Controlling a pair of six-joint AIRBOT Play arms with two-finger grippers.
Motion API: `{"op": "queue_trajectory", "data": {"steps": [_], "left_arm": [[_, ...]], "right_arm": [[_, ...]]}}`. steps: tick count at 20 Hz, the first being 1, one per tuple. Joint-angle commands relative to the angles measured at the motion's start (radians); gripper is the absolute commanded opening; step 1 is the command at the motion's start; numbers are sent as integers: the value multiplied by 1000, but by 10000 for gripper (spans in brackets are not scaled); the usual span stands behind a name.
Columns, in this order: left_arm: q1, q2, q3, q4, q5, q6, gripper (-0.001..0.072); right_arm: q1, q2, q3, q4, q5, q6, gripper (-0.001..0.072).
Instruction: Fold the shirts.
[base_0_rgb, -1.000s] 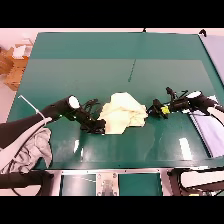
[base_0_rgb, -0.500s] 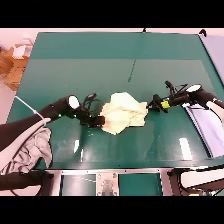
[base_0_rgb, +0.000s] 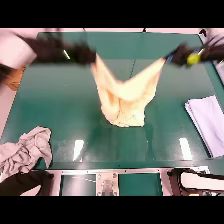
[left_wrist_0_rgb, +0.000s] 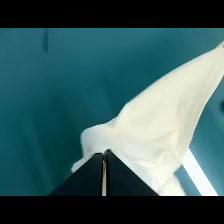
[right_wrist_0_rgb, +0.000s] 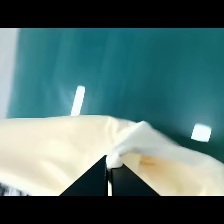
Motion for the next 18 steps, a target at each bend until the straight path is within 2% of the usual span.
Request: {"op": "queue_trajectory", "data": {"steps": [1, 3, 4, 9, 12, 16, 17, 18], "left_arm": [[0, 43, 409, 97, -37, 15, 21], [0, 48, 583, 98, -20, 19, 21], [0, 62, 619, 97, 10, 30, 21], [0, 172, 616, 85, 212, 53, 21], [0, 184, 615, 90, 264, 91, 21], [0, 160, 564, 261, 266, 95, 21], [0, 160, 498, 332, 277, 70, 21], [0, 153, 422, 423, 284, 6, 21]], "right_arm": [[-13, 91, 401, 13, -55, 84, 18], [-43, 152, 534, 14, -152, 109, 17], [-63, 206, 533, 13, -228, 108, 17], [-138, 407, 464, 8, -462, 24, 18], [-145, 413, 464, -13, -500, 24, 18], [-142, 369, 402, -9, -499, 24, 18], [-141, 357, 361, -9, -498, 24, 18], [-129, 342, 322, -10, -492, 16, 18]]}}
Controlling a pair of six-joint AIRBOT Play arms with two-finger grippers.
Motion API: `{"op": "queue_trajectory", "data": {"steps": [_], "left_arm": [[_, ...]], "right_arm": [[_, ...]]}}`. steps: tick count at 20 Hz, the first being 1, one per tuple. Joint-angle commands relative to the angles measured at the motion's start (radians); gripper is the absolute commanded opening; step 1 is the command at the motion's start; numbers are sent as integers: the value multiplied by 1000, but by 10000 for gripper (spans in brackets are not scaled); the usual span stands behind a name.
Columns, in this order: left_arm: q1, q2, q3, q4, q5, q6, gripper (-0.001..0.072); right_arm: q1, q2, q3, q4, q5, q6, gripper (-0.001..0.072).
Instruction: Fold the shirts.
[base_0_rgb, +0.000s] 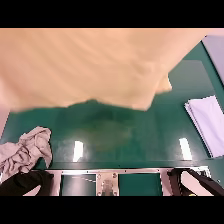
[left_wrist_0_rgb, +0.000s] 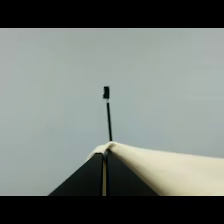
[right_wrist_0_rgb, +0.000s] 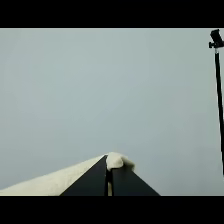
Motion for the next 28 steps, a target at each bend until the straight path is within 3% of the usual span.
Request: {"op": "queue_trajectory", "data": {"steps": [1, 4, 8, 12, 17, 19, 21, 25, 28], "left_arm": [[16, -31, -164, 272, 11, -139, 21], [175, -221, -201, 172, -116, -183, 21], [337, -552, -201, -253, -160, -32, 21], [369, -844, -201, -491, -178, 44, 21], [369, -985, -201, -611, -205, 73, 26], [372, -977, -193, -607, -299, 72, 606], [406, -965, -131, -603, -504, 61, 605], [481, -907, -95, -593, -941, -72, 606], [455, -801, -253, -472, -1087, -137, 604]], "right_arm": [[31, -48, -108, -3, -3, -34, 18], [106, -145, -203, -63, 24, -57, 18], [134, -333, -314, -143, 22, -45, 18], [133, -601, -326, -149, 15, 1, 17], [117, -815, -325, -150, 23, 16, 17], [96, -853, -325, -163, 49, 16, 17], [67, -877, -325, -194, 97, 15, 17], [10, -889, -326, -258, 187, 14, 18], [-4, -889, -325, -273, 190, 14, 18]]}}
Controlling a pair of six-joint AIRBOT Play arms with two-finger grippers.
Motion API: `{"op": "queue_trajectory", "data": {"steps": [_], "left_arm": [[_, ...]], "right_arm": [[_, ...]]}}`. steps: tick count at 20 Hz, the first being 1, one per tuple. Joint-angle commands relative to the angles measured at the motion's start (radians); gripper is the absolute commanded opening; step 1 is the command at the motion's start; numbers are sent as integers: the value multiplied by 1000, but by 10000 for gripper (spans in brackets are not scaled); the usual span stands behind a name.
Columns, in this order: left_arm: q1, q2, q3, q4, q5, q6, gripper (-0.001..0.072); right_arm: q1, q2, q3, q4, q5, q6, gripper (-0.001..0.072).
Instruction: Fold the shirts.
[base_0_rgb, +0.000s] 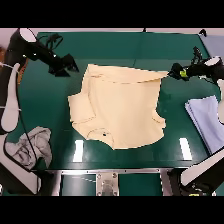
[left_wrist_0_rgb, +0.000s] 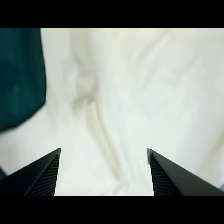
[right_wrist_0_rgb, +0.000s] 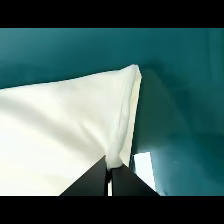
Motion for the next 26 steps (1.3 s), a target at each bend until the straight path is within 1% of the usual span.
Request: {"op": "queue_trajectory", "data": {"steps": [1, 2, 3, 6, 8, 9, 10, 11, 12, 14, 15, 16, 17, 18, 19, 20, 23, 24, 26], "left_arm": [[-26, 130, -184, 142, -207, -74, 604], [-50, 197, -308, 193, -162, -76, 604], [-72, 268, -448, 209, -106, -88, 604], [-106, 443, -867, 169, 68, -127, 605], [-106, 512, -1102, 42, 208, -129, 605], [-106, 528, -1195, -39, 288, -116, 604], [-106, 528, -1261, -113, 363, -83, 603], [-106, 527, -1316, -187, 440, -42, 579], [-106, 527, -1361, -272, 521, 14, 504], [-106, 527, -1407, -405, 634, 100, 504], [-106, 527, -1413, -448, 658, 136, 504], [-106, 527, -1412, -454, 666, 142, 502], [-106, 527, -1412, -452, 672, 153, 427], [-105, 527, -1410, -451, 682, 184, 224], [-90, 527, -1396, -443, 688, 208, 46], [-55, 527, -1367, -414, 681, 222, 24], [138, 527, -1180, -213, 608, 215, 23], [199, 526, -1108, -158, 594, 215, 23], [284, 490, -943, -99, 561, 229, 23]], "right_arm": [[-21, -8, 0, -36, 31, 0, 18], [-21, -8, 0, -36, 30, 0, 18], [-21, -8, 0, -37, 31, 0, 18], [-21, -8, 0, -36, 31, 1, 18], [-21, -8, 0, -36, 34, 1, 18], [-21, -8, 0, -36, 35, 1, 18], [-20, -8, 0, -35, 39, 1, 18], [-19, -8, 0, -35, 44, 1, 18], [-19, -8, 0, -35, 50, 1, 18], [-19, -8, 0, -35, 61, 1, 18], [-19, -8, 0, -35, 63, 1, 18], [-19, -8, 0, -35, 68, 1, 18], [-21, -8, 0, -36, 74, 1, 18], [-24, -8, 0, -37, 86, 3, 17], [-32, -8, 0, -44, 113, 28, 17], [-42, -6, 0, -84, 159, 60, 16], [-66, 17, -38, -332, 335, 171, 13], [-71, 39, -84, -377, 372, 186, 13], [-69, 112, -220, -365, 403, 196, 14]]}}
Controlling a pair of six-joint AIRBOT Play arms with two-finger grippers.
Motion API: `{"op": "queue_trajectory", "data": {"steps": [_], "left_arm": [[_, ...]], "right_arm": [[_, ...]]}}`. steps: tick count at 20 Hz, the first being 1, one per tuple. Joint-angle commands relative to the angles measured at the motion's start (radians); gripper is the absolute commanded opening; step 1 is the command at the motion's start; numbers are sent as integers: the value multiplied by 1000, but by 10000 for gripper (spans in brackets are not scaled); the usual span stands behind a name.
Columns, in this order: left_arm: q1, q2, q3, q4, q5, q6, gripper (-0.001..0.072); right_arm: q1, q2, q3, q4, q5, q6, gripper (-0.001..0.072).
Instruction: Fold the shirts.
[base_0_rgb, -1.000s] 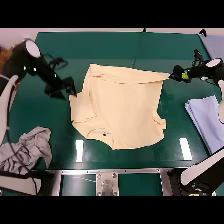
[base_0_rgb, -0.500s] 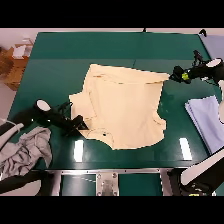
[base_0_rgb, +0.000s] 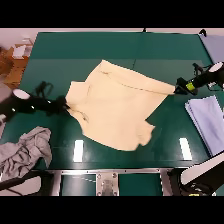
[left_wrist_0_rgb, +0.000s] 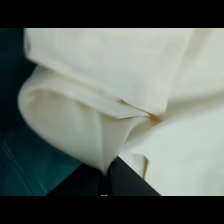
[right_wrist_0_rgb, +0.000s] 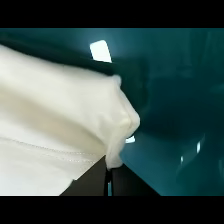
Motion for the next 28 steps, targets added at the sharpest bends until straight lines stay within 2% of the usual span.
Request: {"op": "queue_trajectory", "data": {"steps": [1, 5, 8, 12, 16, 17, 18, 19, 20, 23, 24, 26, 27, 28], "left_arm": [[148, -69, 271, 131, -77, 57, 23], [145, -310, 593, 145, -177, 115, 24], [136, -439, 754, 149, -227, 115, 24], [136, -468, 817, 230, -278, 114, 24], [136, -470, 818, 328, -349, 115, 24], [136, -470, 818, 321, -346, 114, 24], [136, -470, 818, 305, -340, 114, 40], [136, -470, 818, 267, -330, 113, 402], [136, -470, 819, 222, -333, 93, 703], [156, -459, 859, 179, -536, 72, 707], [172, -444, 861, 184, -621, 39, 706], [211, -401, 837, 222, -793, -36, 706], [222, -354, 784, 250, -830, -54, 706], [233, -279, 687, 278, -807, -55, 705]], "right_arm": [[2, 121, -212, -67, 112, 53, 14], [50, 419, -619, 35, 75, 54, 13], [55, 577, -813, 283, -24, 56, 15], [-26, 571, -796, 439, -134, 57, 18], [-214, 500, -790, 462, -204, 109, 20], [-247, 473, -790, 463, -210, 109, 74], [-262, 449, -790, 463, -210, 108, 287], [-265, 430, -790, 463, -213, 94, 530], [-263, 418, -789, 469, -219, 58, 555], [-274, 414, -711, 464, -197, -121, 555], [-286, 414, -667, 438, -171, -194, 555], [-288, 414, -613, 354, -129, -257, 555], [-288, 414, -613, 344, -130, -270, 555], [-288, 409, -613, 345, -131, -288, 555]]}}
